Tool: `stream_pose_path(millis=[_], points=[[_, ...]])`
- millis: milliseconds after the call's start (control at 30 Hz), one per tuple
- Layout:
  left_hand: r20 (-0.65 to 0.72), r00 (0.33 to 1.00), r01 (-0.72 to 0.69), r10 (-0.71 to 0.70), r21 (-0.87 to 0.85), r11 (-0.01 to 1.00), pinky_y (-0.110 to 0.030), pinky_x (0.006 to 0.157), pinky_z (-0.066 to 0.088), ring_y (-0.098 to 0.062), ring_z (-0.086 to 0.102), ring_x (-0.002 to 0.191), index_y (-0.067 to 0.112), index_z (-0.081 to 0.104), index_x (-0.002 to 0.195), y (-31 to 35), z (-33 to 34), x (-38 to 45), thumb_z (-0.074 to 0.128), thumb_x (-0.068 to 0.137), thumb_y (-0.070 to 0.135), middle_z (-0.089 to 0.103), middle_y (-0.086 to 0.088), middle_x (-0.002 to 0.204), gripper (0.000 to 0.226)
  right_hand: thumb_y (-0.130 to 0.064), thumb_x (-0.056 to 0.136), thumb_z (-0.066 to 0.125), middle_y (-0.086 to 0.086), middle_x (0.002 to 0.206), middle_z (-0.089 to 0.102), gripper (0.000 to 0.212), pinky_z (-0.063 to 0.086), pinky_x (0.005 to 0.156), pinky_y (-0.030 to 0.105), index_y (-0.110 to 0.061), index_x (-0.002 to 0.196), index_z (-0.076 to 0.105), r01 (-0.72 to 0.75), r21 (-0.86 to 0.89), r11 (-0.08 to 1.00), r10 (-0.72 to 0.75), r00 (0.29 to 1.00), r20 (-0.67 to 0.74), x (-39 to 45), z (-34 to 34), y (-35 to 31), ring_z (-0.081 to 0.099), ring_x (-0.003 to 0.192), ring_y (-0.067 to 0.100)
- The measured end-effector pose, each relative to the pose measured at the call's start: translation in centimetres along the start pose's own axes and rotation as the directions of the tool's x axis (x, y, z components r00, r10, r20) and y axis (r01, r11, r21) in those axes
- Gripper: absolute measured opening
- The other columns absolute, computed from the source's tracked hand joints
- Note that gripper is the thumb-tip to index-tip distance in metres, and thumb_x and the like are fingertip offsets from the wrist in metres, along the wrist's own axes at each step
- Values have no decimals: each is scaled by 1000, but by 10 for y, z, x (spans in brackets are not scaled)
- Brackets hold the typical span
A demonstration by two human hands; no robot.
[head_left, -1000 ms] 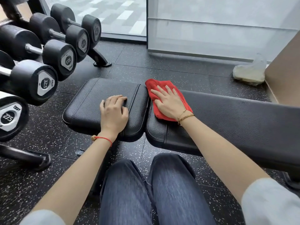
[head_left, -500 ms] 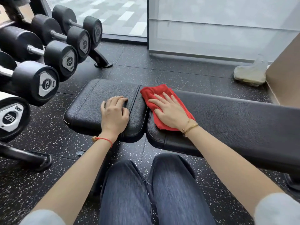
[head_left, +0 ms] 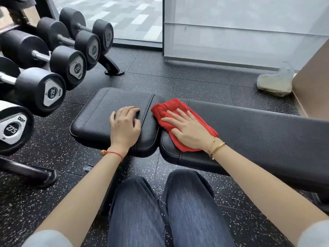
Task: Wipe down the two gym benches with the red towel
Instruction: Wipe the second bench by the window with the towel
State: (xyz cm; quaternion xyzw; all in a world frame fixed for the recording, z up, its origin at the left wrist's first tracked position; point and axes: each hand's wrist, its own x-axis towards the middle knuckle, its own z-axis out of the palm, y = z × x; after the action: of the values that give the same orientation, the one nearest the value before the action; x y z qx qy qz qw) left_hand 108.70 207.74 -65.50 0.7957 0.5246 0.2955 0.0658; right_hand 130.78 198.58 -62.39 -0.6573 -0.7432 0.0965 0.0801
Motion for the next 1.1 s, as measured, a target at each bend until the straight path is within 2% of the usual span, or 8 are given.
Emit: stream_pose_path(millis=[100, 167, 367, 600, 667, 767, 900, 1100], points=[[2, 1000, -1, 1, -10, 1000, -48, 118, 20, -17, 48, 130, 22, 64, 121, 0, 0, -1, 42, 85, 26, 60, 4, 132, 43, -32, 99, 36, -9, 163, 12, 52, -3, 122, 44, -40, 149, 27, -177, 30, 984, 178, 983, -36, 23, -8, 11, 3, 151, 21], [3, 1000, -3, 3, -13, 1000, -47, 118, 19, -17, 48, 130, 22, 63, 121, 0, 0, -1, 42, 85, 26, 60, 4, 132, 42, -32, 99, 36, -7, 163, 11, 53, -4, 122, 44, -38, 150, 26, -231, 21, 973, 231, 971, -54, 26, -7, 7, 2, 151, 23], [-10, 1000, -4, 4, -16, 1000, -47, 118, 19, -18, 48, 128, 23, 63, 121, -1, 2, -1, 43, 85, 27, 61, 4, 131, 42, -36, 95, 37, -11, 162, 15, 56, -3, 123, 42, -42, 149, 26, -91, 34, 995, 94, 989, -113, -42, 9, -5, 6, 151, 21], [27, 1000, 1, -1, 13, 1000, -50, 119, 19, -21, 45, 132, 19, 62, 125, 4, -1, -2, 45, 88, 22, 59, 0, 135, 41, -36, 100, 35, -4, 163, 12, 55, -1, 122, 43, -38, 152, 20, -366, -11, 931, 361, 923, -135, -16, -7, 21, 7, 151, 24], [49, 999, 21, -23, 40, 999, -52, 119, 19, -23, 44, 134, 16, 61, 127, 8, -2, -2, 49, 90, 17, 57, -3, 137, 39, -35, 100, 34, -1, 164, 9, 55, -1, 122, 44, -36, 153, 19, -370, -31, 928, 363, 922, -137, -11, -7, 15, 7, 151, 26], [51, 996, 68, -69, 24, 997, -55, 116, 23, -26, 45, 133, 14, 61, 126, 26, -2, -7, 52, 90, 12, 57, -6, 136, 37, -32, 99, 37, -2, 164, 10, 57, -2, 122, 40, -36, 153, 20, -272, 4, 962, 270, 953, -139, -35, -3, 4, 7, 151, 23], [76, 997, -21, 25, -50, 999, -53, 115, 26, -24, 47, 130, 15, 61, 127, 76, 7, -25, 53, 89, 13, 58, -3, 134, 39, -29, 96, 42, -7, 162, 17, 59, 2, 123, 35, -38, 151, 25, -166, 16, 986, 167, 972, -167, -89, 4, 4, 12, 150, 19], [132, 979, -146, 157, -88, 985, -49, 118, 22, -20, 45, 133, 18, 59, 129, 133, 28, -42, 53, 90, 18, 55, 0, 138, 40, -26, 98, 42, -1, 162, 18, 56, 3, 123, 40, -33, 152, 27, -423, 35, 906, 422, 888, -182, -95, -12, 69, 13, 150, 25]])
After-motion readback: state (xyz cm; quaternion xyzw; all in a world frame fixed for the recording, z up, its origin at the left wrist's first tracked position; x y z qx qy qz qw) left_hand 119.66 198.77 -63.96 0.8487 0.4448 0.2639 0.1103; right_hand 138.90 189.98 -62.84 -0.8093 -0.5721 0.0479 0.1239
